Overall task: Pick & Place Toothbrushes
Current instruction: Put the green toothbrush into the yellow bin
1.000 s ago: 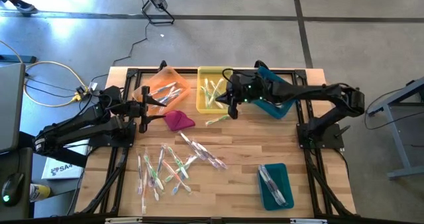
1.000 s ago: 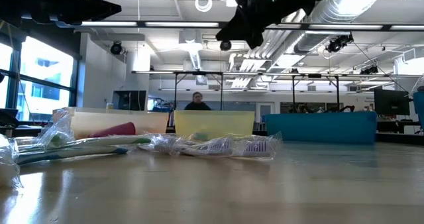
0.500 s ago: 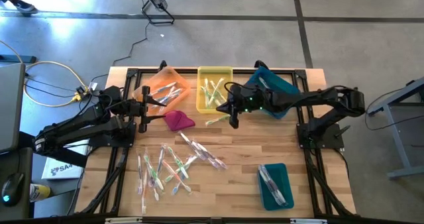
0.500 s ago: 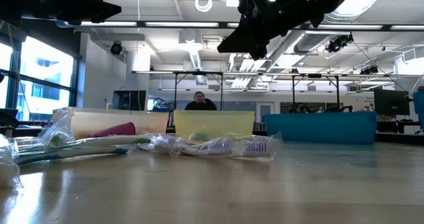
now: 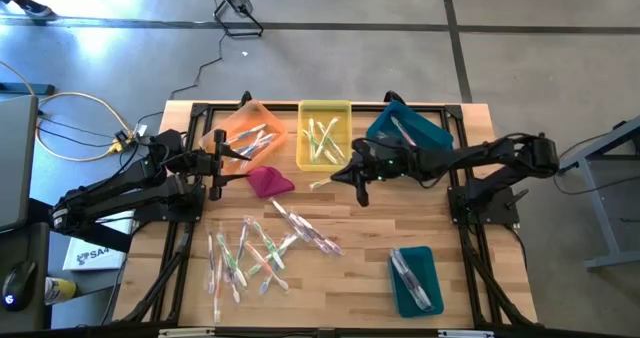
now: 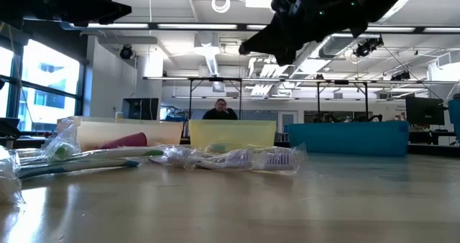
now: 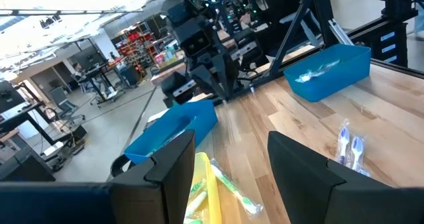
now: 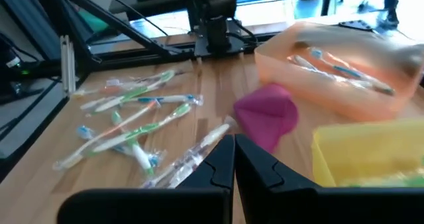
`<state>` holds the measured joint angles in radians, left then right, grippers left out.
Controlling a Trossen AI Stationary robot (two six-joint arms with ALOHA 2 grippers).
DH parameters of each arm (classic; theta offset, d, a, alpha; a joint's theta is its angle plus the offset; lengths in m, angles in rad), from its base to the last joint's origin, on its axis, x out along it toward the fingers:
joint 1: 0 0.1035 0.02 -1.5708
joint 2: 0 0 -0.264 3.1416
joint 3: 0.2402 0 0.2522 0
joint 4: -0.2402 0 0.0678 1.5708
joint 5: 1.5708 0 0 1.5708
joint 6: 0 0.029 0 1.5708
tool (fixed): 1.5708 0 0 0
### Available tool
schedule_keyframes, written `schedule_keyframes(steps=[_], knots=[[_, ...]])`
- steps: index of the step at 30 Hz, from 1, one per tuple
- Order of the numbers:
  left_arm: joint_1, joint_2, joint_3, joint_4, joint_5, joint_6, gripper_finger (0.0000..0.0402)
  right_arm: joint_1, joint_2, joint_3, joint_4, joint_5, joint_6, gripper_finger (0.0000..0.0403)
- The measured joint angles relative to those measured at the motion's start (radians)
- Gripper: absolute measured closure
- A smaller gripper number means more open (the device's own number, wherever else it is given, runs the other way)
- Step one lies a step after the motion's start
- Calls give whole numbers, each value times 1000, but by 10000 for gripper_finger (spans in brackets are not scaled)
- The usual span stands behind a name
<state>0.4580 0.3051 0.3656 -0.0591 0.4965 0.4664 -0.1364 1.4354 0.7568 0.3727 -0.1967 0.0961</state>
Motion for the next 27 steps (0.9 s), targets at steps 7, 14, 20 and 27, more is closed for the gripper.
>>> schedule_keyframes(steps=[7, 14, 20, 27], knots=[[0, 0, 0, -1, 0, 0, 217, 6, -116, -108, 59, 24, 16, 399], [0, 0, 0, -2, 0, 0, 217, 6, -268, -266, 152, 55, 29, 399], [0, 0, 0, -3, 0, 0, 217, 6, -373, -354, 157, 102, 31, 399], [0, 0, 0, -3, 0, 0, 217, 6, -435, -410, 158, 120, 5, 399]])
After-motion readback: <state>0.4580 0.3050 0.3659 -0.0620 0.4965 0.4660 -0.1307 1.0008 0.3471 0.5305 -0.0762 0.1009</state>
